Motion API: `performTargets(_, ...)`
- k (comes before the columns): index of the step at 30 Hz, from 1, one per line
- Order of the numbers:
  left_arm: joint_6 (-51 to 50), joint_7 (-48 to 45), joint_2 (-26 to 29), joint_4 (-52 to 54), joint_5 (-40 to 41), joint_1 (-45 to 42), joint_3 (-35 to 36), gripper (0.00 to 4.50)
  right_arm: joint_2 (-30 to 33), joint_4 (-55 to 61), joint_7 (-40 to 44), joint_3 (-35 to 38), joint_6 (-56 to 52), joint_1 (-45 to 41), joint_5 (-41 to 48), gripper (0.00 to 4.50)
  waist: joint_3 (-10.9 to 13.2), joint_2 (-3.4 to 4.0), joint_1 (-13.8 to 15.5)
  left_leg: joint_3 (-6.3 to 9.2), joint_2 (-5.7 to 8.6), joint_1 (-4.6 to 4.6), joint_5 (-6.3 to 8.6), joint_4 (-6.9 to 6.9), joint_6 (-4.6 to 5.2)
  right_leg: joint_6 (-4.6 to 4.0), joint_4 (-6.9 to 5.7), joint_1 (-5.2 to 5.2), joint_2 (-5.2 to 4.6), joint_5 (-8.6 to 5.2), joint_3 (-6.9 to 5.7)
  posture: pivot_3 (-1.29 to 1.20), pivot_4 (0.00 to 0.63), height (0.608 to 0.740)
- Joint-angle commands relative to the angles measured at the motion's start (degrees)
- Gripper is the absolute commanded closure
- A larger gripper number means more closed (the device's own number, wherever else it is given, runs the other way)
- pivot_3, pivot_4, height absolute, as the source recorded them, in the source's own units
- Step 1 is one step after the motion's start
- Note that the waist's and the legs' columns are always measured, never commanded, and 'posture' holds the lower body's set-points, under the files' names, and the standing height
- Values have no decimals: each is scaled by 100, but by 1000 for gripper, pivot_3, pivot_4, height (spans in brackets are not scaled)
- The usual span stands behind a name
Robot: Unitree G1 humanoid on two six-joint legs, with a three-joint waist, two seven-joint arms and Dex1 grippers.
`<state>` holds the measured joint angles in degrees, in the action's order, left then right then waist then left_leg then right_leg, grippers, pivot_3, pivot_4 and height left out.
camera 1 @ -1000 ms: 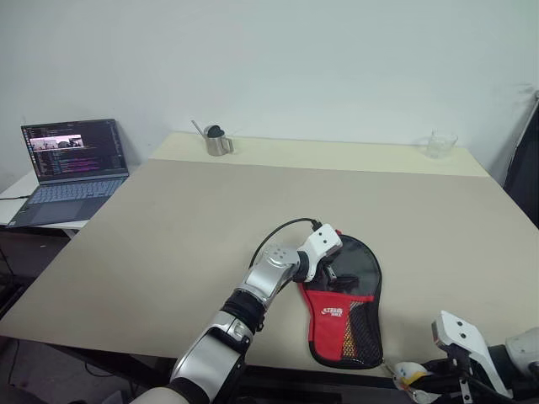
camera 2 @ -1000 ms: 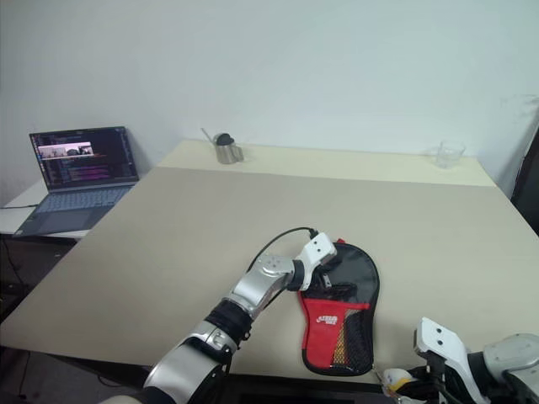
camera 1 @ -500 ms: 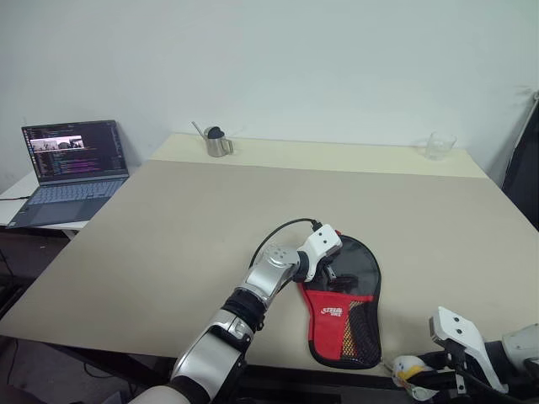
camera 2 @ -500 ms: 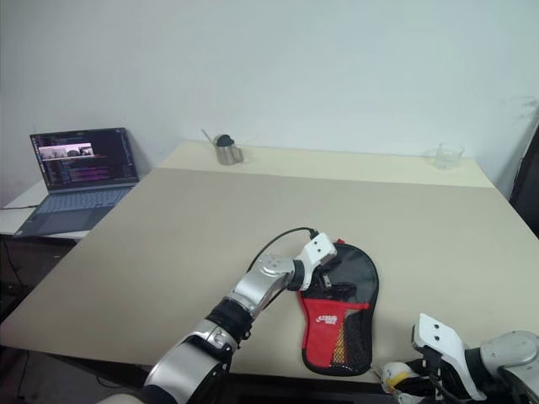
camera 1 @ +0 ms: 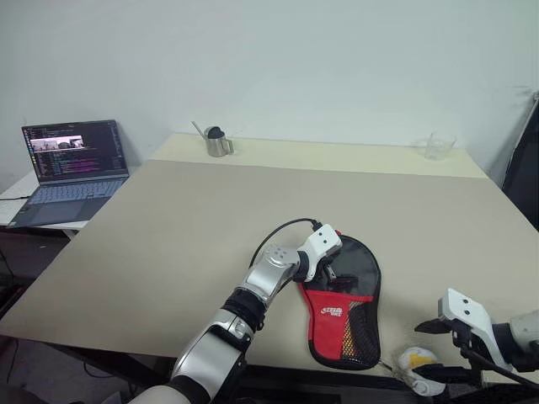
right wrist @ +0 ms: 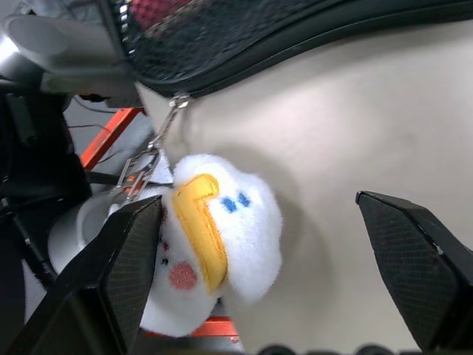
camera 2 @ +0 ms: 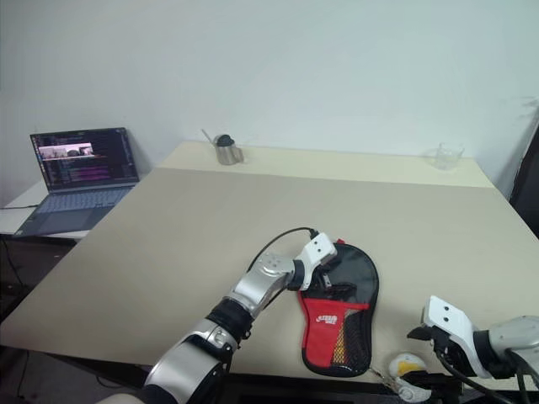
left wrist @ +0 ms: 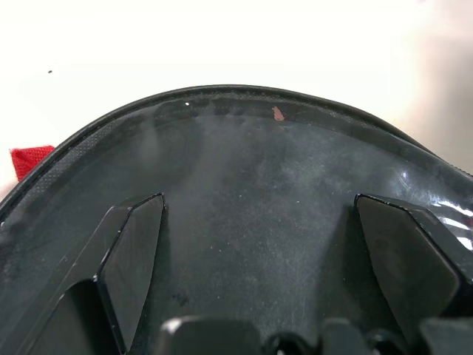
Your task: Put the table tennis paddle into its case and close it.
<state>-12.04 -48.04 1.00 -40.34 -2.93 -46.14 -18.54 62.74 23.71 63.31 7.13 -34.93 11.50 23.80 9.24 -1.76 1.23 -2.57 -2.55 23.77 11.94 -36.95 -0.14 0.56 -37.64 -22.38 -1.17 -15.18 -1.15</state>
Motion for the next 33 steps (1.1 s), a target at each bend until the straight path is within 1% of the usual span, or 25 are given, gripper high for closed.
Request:
performTargets(1, -128, 25, 35, -306, -216, 164, -194, 0, -34, -6, -11, 313, 1, -300, 163, 27, 0, 0, -2, 0, 0, 0, 0, 0, 0, 0, 0, 0, 0, 0, 0, 0, 150, 740)
performTargets(4, -110, 38, 38, -298, -220, 171, -195, 0, -16, -116, 96, 585, -71, -714, 430, 27, 1, 2, -8, 1, 0, 0, 0, 0, 0, 0, 0, 0, 0, 0, 0, 0, 150, 740)
performTargets(9, -55, 47, 80, -266, -219, 163, -176, 0, -83, -241, 92, 823, -204, -1193, 735, 27, -2, 7, -5, 9, 0, 1, 0, 1, 0, 0, 1, 2, 0, 0, -7, 0, 150, 740)
performTargets(14, -35, 46, 262, -202, -112, -7, 41, 0, -83, -310, 37, 702, -260, -1433, 732, 27, 2, 5, -11, 9, 0, 3, 0, 3, 0, 1, 3, 1, 0, 1, -7, 0, 150, 740)
performTargets(19, 23, -255, 747, 35, 196, -349, 435, 0, -107, -473, 50, 444, -198, -1735, 632, 27, 24, 10, -144, 9, -8, 3, 0, 7, 0, 5, 2, -4, 0, 4, -3, 0, 150, 740)
performTargets(23, -87, -1015, 1456, 719, 697, -598, 857, 0, -136, -972, 145, 14, 40, -2336, 378, 27, 73, 2, -172, 0, -9, 16, 0, 13, 0, 19, -13, -33, 6, 13, 5, 0, 150, 740)
performTargets(25, -229, -1462, 1864, 1141, 914, -578, 966, 0, -152, -1220, 272, -147, 150, -2624, 299, 27, 85, -1, -179, -17, -9, 53, -1, 12, -1, 19, -35, -84, 14, 14, 21, 0, 150, 740)
performTargets(28, -579, -2009, 2548, 1750, 1251, -469, 1182, 0, -131, -1635, 514, -367, 361, -3010, 149, 27, 89, 3, -169, -33, -12, 72, -1, 14, -1, 19, -35, -108, 19, 10, 32, 0, 150, 740)
performTargets(33, -1010, -2825, 3762, 2590, 1739, -87, 1574, 0, -62, -2590, 970, -653, 839, -3693, -224, 27, 92, 6, -152, -53, -10, 79, 7, 12, -7, 30, -31, -117, 11, 2, 44, 0, 150, 740)
